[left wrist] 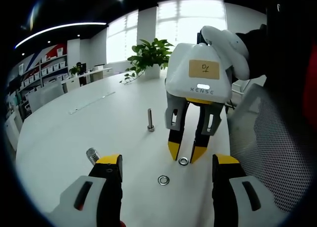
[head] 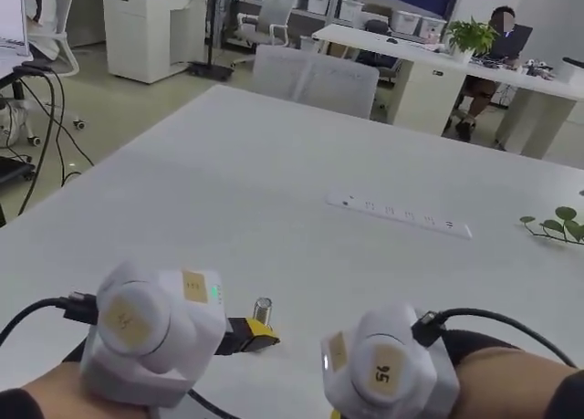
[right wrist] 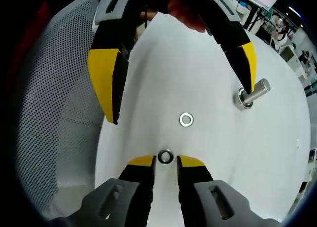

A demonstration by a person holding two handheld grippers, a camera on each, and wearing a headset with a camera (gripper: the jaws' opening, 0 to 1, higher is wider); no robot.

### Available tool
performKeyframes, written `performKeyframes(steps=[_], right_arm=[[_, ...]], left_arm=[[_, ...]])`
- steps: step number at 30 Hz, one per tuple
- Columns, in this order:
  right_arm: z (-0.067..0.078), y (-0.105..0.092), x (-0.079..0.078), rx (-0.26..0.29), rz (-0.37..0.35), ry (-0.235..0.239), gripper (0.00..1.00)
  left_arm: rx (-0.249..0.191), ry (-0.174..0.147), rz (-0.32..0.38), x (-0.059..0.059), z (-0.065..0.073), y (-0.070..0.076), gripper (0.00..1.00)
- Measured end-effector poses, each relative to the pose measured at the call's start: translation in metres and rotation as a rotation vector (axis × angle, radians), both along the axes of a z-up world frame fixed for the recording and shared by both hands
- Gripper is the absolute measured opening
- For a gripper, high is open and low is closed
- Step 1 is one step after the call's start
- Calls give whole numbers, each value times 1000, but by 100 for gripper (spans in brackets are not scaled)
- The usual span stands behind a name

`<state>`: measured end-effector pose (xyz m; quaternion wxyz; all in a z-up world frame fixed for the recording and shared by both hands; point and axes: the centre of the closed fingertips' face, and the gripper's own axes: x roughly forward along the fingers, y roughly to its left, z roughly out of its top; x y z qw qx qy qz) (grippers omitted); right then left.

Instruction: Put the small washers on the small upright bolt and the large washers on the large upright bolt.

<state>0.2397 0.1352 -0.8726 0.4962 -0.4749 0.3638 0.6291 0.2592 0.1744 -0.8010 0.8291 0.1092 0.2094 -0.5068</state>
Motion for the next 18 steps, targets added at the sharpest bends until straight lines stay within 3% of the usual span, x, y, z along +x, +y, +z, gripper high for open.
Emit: performKeyframes(steps=[18], right_arm=[[0, 1, 2, 11, -18, -4, 14]], left_arm=[[9, 1, -8, 0, -3, -1, 73]])
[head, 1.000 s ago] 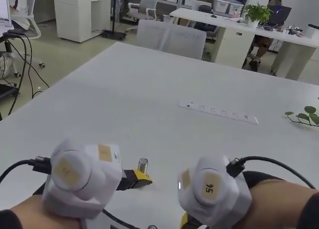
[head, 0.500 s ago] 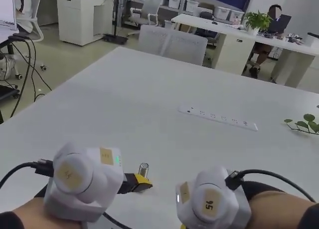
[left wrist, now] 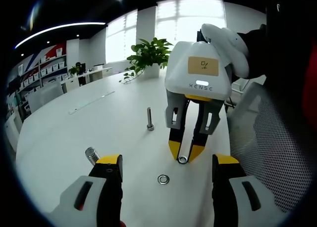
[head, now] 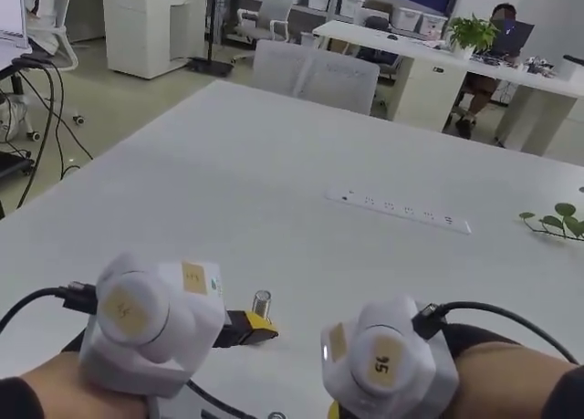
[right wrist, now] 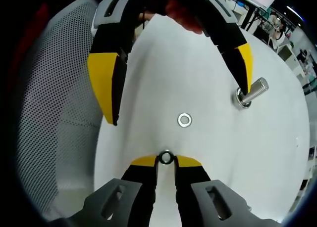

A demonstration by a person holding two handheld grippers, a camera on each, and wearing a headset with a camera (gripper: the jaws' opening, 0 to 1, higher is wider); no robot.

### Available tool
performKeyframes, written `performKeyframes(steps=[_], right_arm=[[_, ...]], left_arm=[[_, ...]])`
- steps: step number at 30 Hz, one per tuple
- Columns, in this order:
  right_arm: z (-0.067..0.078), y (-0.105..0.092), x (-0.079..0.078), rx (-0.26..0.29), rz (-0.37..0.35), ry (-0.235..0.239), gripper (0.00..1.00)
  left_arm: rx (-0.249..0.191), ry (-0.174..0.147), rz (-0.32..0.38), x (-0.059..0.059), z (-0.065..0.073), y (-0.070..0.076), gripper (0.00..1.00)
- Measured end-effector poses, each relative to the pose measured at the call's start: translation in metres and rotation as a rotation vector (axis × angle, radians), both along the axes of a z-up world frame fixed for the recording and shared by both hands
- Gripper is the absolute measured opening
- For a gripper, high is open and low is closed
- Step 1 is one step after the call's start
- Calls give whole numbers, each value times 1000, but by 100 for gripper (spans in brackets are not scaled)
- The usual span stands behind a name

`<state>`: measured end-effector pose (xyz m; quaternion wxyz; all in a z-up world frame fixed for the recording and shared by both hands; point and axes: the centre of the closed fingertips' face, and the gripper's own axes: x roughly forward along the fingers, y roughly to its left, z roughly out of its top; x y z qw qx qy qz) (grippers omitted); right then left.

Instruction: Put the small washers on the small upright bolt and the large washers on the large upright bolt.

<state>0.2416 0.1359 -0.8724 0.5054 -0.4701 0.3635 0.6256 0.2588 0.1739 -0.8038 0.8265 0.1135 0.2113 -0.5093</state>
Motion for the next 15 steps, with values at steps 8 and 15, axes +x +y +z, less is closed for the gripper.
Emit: performKeyframes(steps=[8, 15], right_arm=[[0, 0, 0, -2, -14, 6, 13], [0, -2, 0, 2, -30, 11, 13]], left_arm=[[2, 1, 4, 0, -1, 1, 73], [5, 4, 3, -1, -2, 1, 73]])
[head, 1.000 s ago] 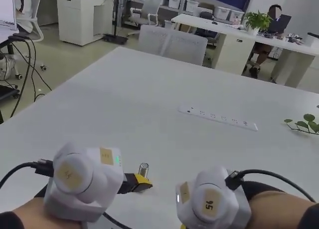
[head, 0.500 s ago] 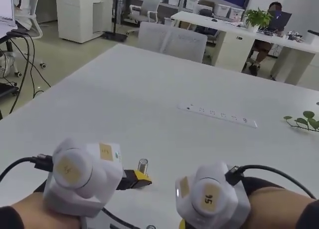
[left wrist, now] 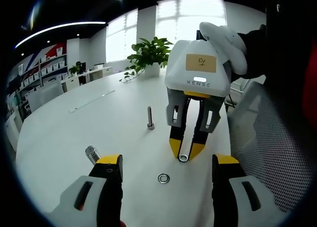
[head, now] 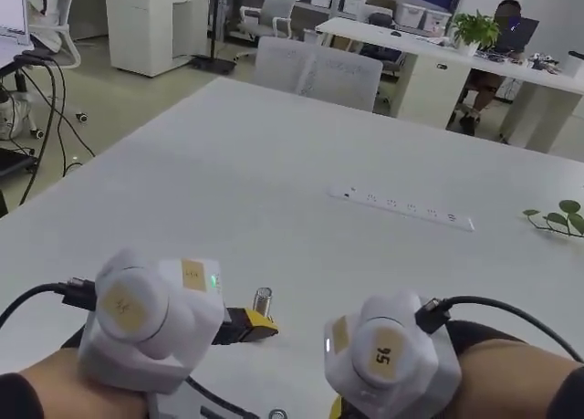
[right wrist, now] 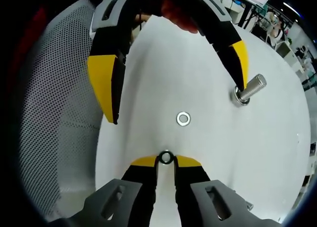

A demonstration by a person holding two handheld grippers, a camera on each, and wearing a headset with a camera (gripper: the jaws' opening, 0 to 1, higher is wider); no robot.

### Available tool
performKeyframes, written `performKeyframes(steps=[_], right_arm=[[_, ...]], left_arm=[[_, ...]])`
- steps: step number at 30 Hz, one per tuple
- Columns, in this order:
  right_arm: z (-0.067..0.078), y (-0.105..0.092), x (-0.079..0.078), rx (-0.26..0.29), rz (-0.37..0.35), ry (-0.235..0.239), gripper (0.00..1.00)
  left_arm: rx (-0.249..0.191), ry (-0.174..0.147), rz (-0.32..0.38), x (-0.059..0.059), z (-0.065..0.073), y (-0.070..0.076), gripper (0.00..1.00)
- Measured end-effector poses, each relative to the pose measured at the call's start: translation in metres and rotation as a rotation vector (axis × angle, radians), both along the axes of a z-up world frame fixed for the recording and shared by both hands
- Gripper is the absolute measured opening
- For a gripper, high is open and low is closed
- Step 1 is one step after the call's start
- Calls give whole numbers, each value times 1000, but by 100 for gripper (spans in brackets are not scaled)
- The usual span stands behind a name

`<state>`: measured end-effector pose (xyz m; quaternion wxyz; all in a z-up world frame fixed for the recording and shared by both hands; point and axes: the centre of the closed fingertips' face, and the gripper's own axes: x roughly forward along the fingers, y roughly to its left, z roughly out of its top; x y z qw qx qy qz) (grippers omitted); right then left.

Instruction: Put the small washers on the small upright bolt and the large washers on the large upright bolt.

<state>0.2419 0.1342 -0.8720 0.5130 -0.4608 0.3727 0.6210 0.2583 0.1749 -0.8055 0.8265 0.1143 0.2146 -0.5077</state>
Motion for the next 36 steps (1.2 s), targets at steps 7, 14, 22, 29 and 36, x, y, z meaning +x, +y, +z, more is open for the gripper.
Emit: performKeyframes(steps=[7, 14, 22, 29, 36], right_arm=[[2, -9, 3, 1, -28, 5, 13], [9, -21, 8, 1, -58, -1, 13], [16, -37, 15, -1, -103, -9, 13], [24, -50, 21, 0, -138, -17, 13], [35, -66, 35, -3, -176, -43, 13]], left_arm=[[1, 3, -3, 0, -1, 0, 73], [0, 6, -6, 0, -2, -1, 73], [1, 9, -14, -1, -3, -3, 73], [3, 12, -21, -3, -4, -4, 73], [6, 15, -27, -3, -5, -5, 73]])
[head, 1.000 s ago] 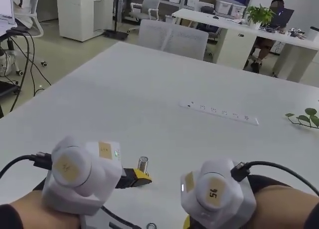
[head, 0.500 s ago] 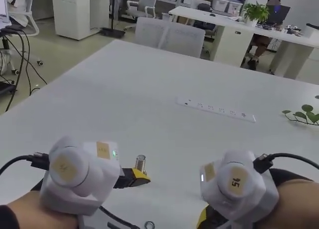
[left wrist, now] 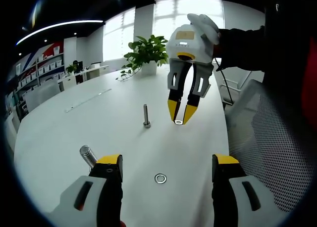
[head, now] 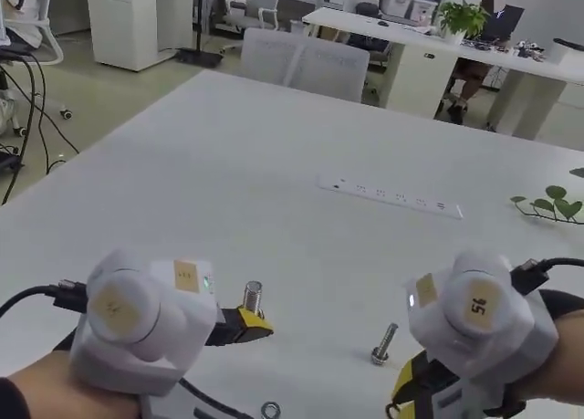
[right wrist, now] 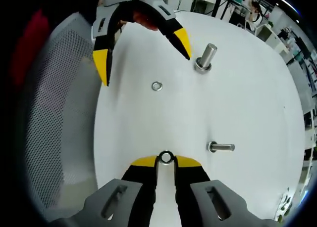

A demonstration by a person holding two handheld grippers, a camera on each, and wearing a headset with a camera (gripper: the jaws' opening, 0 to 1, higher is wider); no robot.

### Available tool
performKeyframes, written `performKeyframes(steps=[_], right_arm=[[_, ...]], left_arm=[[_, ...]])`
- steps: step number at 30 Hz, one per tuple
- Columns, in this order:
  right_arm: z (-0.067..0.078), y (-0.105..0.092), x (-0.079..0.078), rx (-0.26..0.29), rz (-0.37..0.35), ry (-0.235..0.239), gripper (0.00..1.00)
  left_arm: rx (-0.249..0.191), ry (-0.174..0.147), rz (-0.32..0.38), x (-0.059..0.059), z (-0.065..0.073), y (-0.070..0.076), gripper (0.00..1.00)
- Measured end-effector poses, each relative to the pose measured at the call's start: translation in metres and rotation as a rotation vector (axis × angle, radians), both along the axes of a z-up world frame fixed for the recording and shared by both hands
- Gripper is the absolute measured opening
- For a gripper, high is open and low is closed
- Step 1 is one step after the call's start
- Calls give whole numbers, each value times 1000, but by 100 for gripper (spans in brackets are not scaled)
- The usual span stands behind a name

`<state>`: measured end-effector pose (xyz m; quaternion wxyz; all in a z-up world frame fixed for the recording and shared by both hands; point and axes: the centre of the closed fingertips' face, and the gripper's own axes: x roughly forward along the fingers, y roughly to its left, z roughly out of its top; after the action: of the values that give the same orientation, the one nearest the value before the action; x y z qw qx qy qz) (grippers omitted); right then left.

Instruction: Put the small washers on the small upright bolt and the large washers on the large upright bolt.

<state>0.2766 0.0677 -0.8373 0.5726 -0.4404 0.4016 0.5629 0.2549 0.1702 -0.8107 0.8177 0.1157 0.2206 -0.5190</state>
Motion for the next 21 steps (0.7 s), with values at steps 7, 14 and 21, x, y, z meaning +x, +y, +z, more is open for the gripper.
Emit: performKeyframes(steps=[7, 14, 21], right_arm=[[12, -16, 14, -7, -33, -24, 13], [22, -25, 27, -10, -46, -51, 13], [31, -26, 39, -17, -40, -75, 13]], left_arm=[[3, 4, -3, -1, -1, 0, 73], [8, 10, -5, -1, -3, 0, 73], [11, 15, -5, -2, -4, 0, 73]])
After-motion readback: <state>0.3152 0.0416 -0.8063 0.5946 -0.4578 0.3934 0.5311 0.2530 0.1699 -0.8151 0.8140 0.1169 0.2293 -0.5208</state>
